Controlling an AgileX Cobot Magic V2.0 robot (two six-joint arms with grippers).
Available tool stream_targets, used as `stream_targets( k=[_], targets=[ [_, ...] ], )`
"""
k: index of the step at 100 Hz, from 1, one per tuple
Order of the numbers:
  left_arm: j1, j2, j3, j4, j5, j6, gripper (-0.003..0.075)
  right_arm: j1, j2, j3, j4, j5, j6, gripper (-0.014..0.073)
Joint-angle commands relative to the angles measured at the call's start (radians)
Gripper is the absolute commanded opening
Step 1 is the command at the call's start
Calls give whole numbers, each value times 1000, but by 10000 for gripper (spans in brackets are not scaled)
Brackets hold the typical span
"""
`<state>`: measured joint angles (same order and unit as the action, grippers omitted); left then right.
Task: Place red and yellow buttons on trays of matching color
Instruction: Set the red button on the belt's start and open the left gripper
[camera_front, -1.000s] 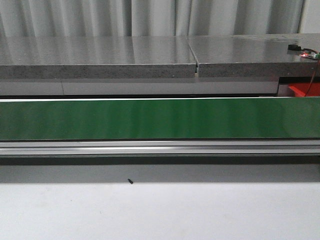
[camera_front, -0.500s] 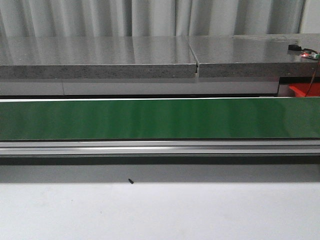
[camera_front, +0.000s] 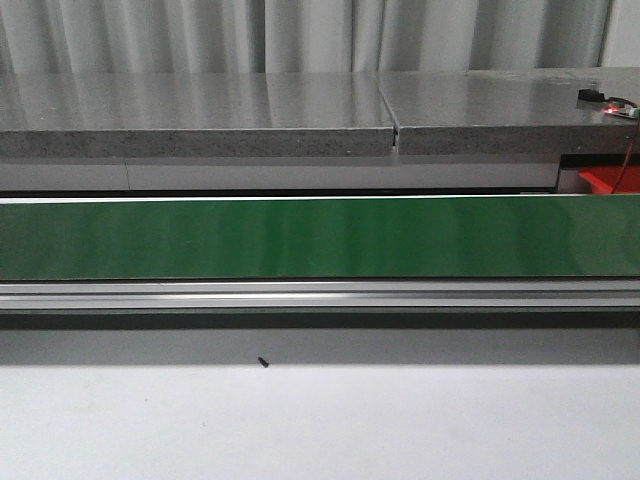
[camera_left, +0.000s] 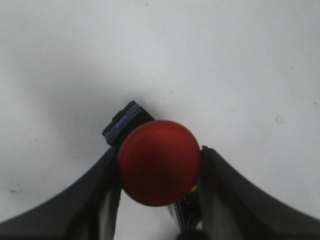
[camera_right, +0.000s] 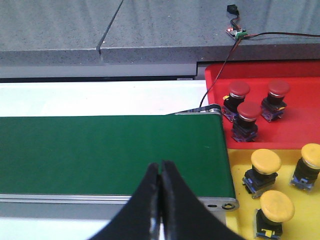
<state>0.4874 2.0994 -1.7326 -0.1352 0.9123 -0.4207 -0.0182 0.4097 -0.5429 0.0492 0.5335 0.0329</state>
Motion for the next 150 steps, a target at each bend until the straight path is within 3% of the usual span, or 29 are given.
stream_targets(
  k=[1,34,70,90,108,150],
  targets=[
    [1,-111,-33,-14,1,45,170,0,4,-22,0,-78,-1,-67],
    [-8,-296,22,-46,18,137,170,0,4,-22,0,-78,-1,-67],
    [-150,-508,199,-42,-26,214,170,0,4,-22,0,-78,-1,-67],
    [-207,-518,266,-40,29,237,170,0,4,-22,0,-78,-1,-67],
    [-254,-518,338,-40,1,246,170,0,4,-22,0,-78,-1,-67],
    [-261,-505,432,-92,-18,246,170,0,4,-22,0,-78,-1,-67]
  ],
)
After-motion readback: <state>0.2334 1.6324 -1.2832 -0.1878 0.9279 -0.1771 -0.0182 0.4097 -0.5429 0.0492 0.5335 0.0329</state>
